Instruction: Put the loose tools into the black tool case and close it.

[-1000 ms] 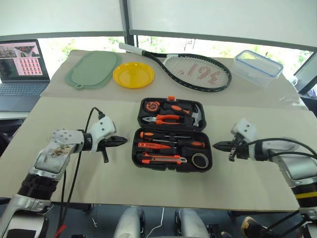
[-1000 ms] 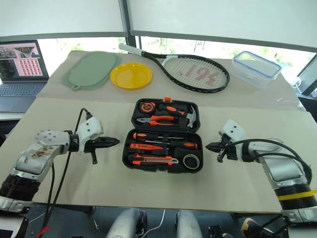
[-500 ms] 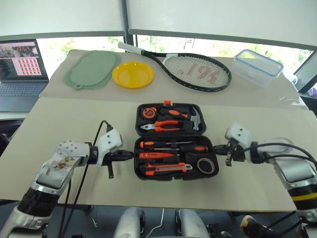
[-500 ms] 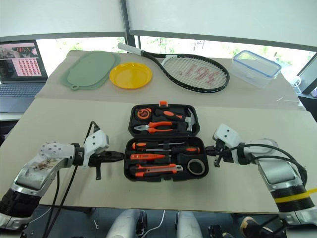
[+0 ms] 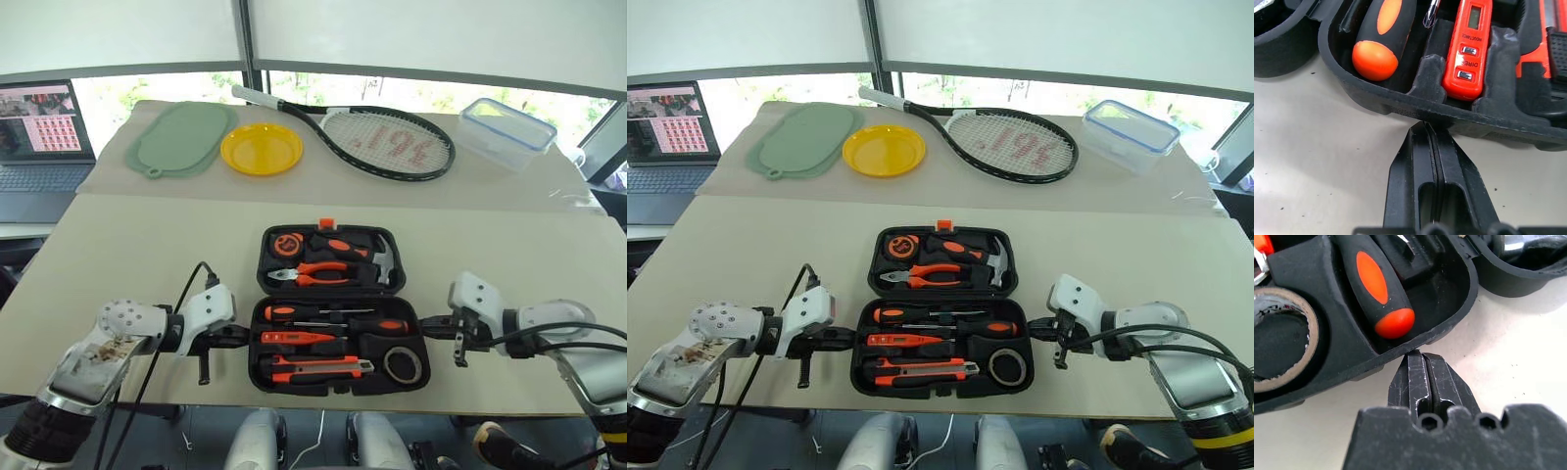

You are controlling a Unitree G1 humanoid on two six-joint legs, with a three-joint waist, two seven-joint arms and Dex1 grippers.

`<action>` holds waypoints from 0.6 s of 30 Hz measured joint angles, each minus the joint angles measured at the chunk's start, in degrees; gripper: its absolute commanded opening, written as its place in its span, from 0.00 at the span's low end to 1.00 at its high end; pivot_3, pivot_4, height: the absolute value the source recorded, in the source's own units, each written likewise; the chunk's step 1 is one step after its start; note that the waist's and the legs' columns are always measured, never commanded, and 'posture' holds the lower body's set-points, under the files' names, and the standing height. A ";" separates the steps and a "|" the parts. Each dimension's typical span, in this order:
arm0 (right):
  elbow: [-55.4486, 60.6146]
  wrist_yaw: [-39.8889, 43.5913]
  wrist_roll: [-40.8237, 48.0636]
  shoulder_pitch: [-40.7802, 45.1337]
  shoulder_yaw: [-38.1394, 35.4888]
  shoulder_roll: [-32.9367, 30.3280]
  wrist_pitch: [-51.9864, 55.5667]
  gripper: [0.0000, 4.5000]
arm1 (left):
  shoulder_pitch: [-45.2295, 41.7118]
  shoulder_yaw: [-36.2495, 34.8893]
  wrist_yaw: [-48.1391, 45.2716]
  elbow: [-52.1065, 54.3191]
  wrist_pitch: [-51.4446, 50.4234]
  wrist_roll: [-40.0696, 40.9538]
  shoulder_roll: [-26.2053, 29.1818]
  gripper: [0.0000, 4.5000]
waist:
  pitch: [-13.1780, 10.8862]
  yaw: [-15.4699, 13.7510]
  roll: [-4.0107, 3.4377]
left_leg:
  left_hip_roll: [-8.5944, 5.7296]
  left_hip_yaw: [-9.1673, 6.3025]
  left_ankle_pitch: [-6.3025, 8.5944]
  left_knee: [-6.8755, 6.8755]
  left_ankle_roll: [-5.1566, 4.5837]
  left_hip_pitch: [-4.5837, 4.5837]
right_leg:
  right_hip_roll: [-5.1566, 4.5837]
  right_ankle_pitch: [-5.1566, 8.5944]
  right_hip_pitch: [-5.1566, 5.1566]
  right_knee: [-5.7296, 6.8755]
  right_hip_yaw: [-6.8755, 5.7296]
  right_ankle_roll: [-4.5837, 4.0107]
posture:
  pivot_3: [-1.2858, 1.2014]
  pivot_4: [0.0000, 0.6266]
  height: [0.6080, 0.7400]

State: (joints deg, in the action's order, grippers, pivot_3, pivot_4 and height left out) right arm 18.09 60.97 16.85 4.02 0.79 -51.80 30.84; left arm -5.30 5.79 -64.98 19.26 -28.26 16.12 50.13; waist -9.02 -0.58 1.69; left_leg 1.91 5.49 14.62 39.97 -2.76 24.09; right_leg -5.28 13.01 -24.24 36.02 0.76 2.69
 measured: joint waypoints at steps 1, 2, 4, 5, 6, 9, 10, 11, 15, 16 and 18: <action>0.02 0.00 0.33 -0.20 -0.50 -0.20 0.42 0.00 | -0.06 -0.10 0.38 -0.01 -0.54 0.18 -0.07 0.16 | 0.00 -0.02 0.00 | 0.00 0.00 0.00 0.01 0.00 0.00 | 0.00 0.00 0.01 0.00 0.00 0.00 | 0.52 0.24 0.99; 0.12 0.11 0.96 -0.49 -1.80 -1.02 1.26 0.13 | -0.20 -0.32 0.81 -0.16 -1.33 0.70 -0.10 0.25 | 0.00 -0.04 0.00 | 0.00 0.00 0.00 0.02 0.00 -0.01 | -0.01 0.00 0.03 0.02 0.00 0.00 | 0.52 0.24 0.99; 0.08 0.49 2.44 -0.91 -4.55 -3.30 2.71 0.26 | -0.29 -2.48 1.08 -1.68 -3.71 2.69 -0.07 0.41 | 0.00 -0.11 0.00 | 0.02 -0.03 -0.01 0.04 0.01 -0.04 | 0.00 0.00 0.04 0.05 -0.02 0.00 | 0.52 0.24 0.99; 0.00 0.88 2.80 -0.93 -5.84 -4.23 3.34 0.33 | -0.39 -3.76 1.24 -2.57 -4.99 3.48 0.23 0.48 | 0.00 -0.09 0.00 | 0.03 -0.03 -0.01 0.04 0.01 -0.08 | 0.01 0.00 0.07 0.05 -0.02 0.00 | 0.52 0.24 0.99; -0.43 1.23 3.79 -0.80 -7.10 -5.02 4.09 0.40 | -0.75 -5.22 1.46 -4.00 -6.50 4.40 0.84 0.56 | 0.00 -0.06 0.00 | 0.03 -0.03 -0.02 0.02 0.02 -0.13 | 0.03 0.00 0.09 0.06 -0.02 -0.02 | 0.52 0.24 0.99; -3.92 0.33 6.22 3.94 -8.33 -4.53 8.18 0.64 | -5.53 -8.39 3.61 -9.68 -12.23 5.78 1.69 0.82 | -0.01 0.07 0.01 | 0.01 -0.01 -0.05 0.02 0.07 -0.22 | 0.04 0.00 0.10 0.08 0.00 -0.06 | 0.52 0.24 0.99; -5.01 -0.48 6.76 6.12 -8.31 -3.72 9.66 0.71 | -7.73 -9.12 4.71 -11.05 -14.68 6.62 1.14 0.89 | -0.01 0.09 0.02 | 0.01 -0.02 -0.06 0.03 0.08 -0.23 | 0.06 -0.01 0.13 0.08 0.00 -0.07 | 0.52 0.24 0.99; -6.35 -1.87 7.26 9.42 -8.22 -2.02 11.71 0.78 | -11.08 -9.95 6.22 -12.75 -18.29 7.78 -0.48 0.98 | -0.01 0.08 0.02 | 0.00 -0.02 -0.06 0.04 0.08 -0.25 | 0.07 -0.01 0.17 0.09 0.00 -0.07 | 0.52 0.24 0.99; -10.43 -6.19 8.65 19.37 -5.66 3.20 17.92 0.78 | -20.68 -10.58 11.76 -15.38 -30.62 12.53 -7.06 0.98 | -0.01 -0.03 0.03 | -0.10 -0.05 -0.06 0.04 0.07 -0.13 | 0.06 -0.03 0.10 0.11 0.00 -0.03 | 0.52 0.24 0.99; -11.61 -6.96 8.80 21.32 -4.96 4.42 19.54 0.78 | -22.35 -10.74 13.34 -16.08 -33.46 13.43 -8.50 0.98 | -0.01 -0.03 0.03 | -0.10 -0.06 -0.06 0.04 0.07 -0.06 | 0.07 -0.04 0.06 0.09 -0.01 -0.03 | 0.52 0.24 0.99; -14.20 -8.71 9.02 24.59 -3.49 6.68 22.47 0.78 | -25.05 -10.99 15.66 -16.89 -37.77 14.83 -11.04 0.98 | -0.01 0.05 0.03 | -0.11 -0.06 -0.06 0.04 0.07 0.06 | 0.06 -0.04 -0.03 0.08 -0.02 -0.02 | 0.52 0.24 0.99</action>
State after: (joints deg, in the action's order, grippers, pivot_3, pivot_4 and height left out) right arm 3.89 52.26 25.87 28.61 -2.70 -45.11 53.31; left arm -30.34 -5.19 -49.31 2.38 -66.03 30.95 39.09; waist -9.03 -0.53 1.72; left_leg 1.81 5.43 14.56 40.02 -2.68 24.15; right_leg -5.22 12.97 -24.28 36.11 0.74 2.67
